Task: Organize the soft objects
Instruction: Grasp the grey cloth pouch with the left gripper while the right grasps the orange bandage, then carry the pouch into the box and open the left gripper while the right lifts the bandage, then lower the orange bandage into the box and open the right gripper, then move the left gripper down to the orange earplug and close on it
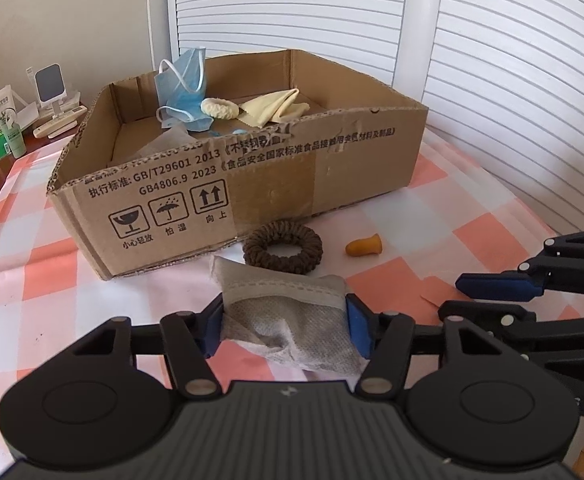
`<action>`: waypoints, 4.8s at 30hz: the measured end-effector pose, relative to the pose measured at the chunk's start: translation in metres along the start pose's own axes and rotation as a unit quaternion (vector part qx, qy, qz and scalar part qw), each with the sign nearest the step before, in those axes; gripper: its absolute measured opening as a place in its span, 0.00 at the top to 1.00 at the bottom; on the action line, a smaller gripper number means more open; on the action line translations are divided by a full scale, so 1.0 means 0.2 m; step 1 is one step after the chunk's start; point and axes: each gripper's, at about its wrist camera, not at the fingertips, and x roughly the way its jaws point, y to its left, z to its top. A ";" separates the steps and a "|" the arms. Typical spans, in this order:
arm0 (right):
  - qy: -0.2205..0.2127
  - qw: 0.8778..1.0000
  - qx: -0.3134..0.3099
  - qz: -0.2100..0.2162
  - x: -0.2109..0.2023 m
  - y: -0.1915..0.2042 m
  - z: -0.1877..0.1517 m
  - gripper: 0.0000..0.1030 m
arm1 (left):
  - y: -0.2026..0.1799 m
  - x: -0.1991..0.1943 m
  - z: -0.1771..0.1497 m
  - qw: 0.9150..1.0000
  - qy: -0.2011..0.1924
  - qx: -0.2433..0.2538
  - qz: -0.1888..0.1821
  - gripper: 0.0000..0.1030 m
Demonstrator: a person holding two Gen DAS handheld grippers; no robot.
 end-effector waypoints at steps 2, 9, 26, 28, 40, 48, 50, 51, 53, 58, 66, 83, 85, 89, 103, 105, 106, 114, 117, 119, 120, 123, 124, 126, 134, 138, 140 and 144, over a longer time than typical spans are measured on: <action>0.001 1.000 0.001 0.001 0.00 0.00 0.00 0.78 | 0.01 -0.01 0.00 1.000 0.000 -0.001 -0.005 0.46; -0.001 1.000 0.002 0.000 -0.03 0.00 0.01 0.79 | 0.02 -0.04 0.00 1.000 0.004 0.005 -0.016 0.50; -0.023 0.999 -0.017 0.014 -0.17 -0.05 0.08 0.79 | 0.04 -0.26 0.10 0.997 0.006 0.037 -0.063 0.51; -0.025 0.999 -0.024 0.014 -0.18 -0.05 0.10 0.79 | 0.06 -0.29 0.14 0.997 -0.001 0.038 -0.066 0.51; -0.053 0.997 -0.046 0.014 -0.23 -0.09 0.23 0.79 | 0.19 -0.19 0.55 0.996 -0.037 0.075 -0.014 0.51; -0.045 0.998 -0.053 0.009 -0.21 -0.09 0.28 0.78 | 0.38 0.10 0.78 0.995 -0.049 0.065 0.062 0.22; -0.044 0.998 -0.053 0.007 -0.21 -0.09 0.29 0.78 | 0.43 0.14 0.80 0.995 -0.050 0.050 0.065 0.15; -0.044 0.998 -0.054 0.006 -0.22 -0.09 0.29 0.78 | 0.45 0.15 0.80 0.996 -0.054 0.039 0.063 0.15; -0.045 0.997 -0.055 0.006 -0.22 -0.09 0.30 0.78 | 0.47 0.13 0.78 0.996 -0.058 0.022 0.057 0.14; -0.045 0.997 -0.061 0.001 -0.22 -0.09 0.33 0.78 | 0.44 -0.01 0.70 0.996 -0.057 0.004 0.064 0.07; -0.064 0.996 -0.068 0.012 -0.21 -0.10 0.49 0.78 | 0.30 -0.26 0.47 0.997 -0.040 -0.007 0.073 0.02; -0.061 0.996 -0.057 0.037 0.22 -0.08 1.04 0.78 | 0.10 -0.44 0.09 0.993 -0.035 -0.026 0.106 0.02; -0.054 0.997 -0.046 0.034 0.28 -0.08 1.09 0.72 | 0.11 -0.46 0.08 0.993 -0.036 -0.035 0.104 0.02; -0.051 0.998 -0.027 -0.001 0.33 -0.08 1.10 0.09 | 0.13 -0.47 0.07 0.992 -0.035 -0.043 0.111 0.02; -0.053 0.998 -0.024 -0.023 0.08 -0.06 0.87 0.00 | 0.12 -0.50 0.07 0.992 -0.040 -0.051 0.109 0.02; -0.053 0.998 -0.023 -0.024 0.04 -0.05 0.82 0.00 | 0.12 -0.51 0.07 0.992 -0.041 -0.050 0.110 0.02; -0.053 0.998 -0.021 -0.023 0.02 -0.05 0.80 0.00 | 0.12 -0.51 0.07 0.992 -0.041 -0.050 0.109 0.02; -0.038 0.999 0.011 -0.038 -0.05 -0.04 0.49 0.00 | 0.10 -0.48 0.07 0.992 -0.033 -0.045 0.112 0.02; -0.024 0.999 0.016 -0.042 -0.07 -0.04 0.37 0.00 | 0.09 -0.46 0.07 0.993 -0.029 -0.045 0.107 0.02; -0.019 0.999 0.017 -0.046 -0.08 -0.03 0.30 0.00 | 0.09 -0.44 0.08 0.994 -0.031 -0.043 0.099 0.02; -0.018 0.999 0.022 -0.045 -0.10 -0.03 0.26 0.00 | 0.09 -0.43 0.08 0.994 -0.034 -0.041 0.091 0.02; -0.015 0.999 0.033 -0.038 -0.13 -0.04 0.17 0.00 | 0.07 -0.38 0.10 0.996 -0.034 -0.035 0.075 0.02; -0.014 0.999 0.036 -0.036 -0.14 -0.05 0.13 0.00 | 0.06 -0.36 0.10 0.997 -0.033 -0.034 0.068 0.02; -0.009 0.998 0.043 -0.035 -0.14 -0.06 0.08 0.00 | 0.04 -0.32 0.10 0.998 -0.022 -0.029 0.051 0.02; 0.011 0.999 0.025 -0.038 -0.12 -0.08 -0.05 0.00 | -0.09 -0.14 0.09 1.000 0.009 -0.006 -0.002 0.02; 0.010 0.999 0.015 -0.037 -0.11 -0.09 -0.09 0.00 | -0.16 -0.06 0.09 1.000 0.018 0.003 -0.023 0.03; 0.012 0.999 0.009 -0.039 -0.10 -0.09 -0.10 0.00 | -0.18 -0.03 0.09 0.999 0.016 0.003 -0.032 0.06; 0.014 0.999 0.002 -0.045 -0.08 -0.10 -0.12 0.00 | -0.21 0.01 0.10 0.998 0.016 -0.005 -0.053 0.20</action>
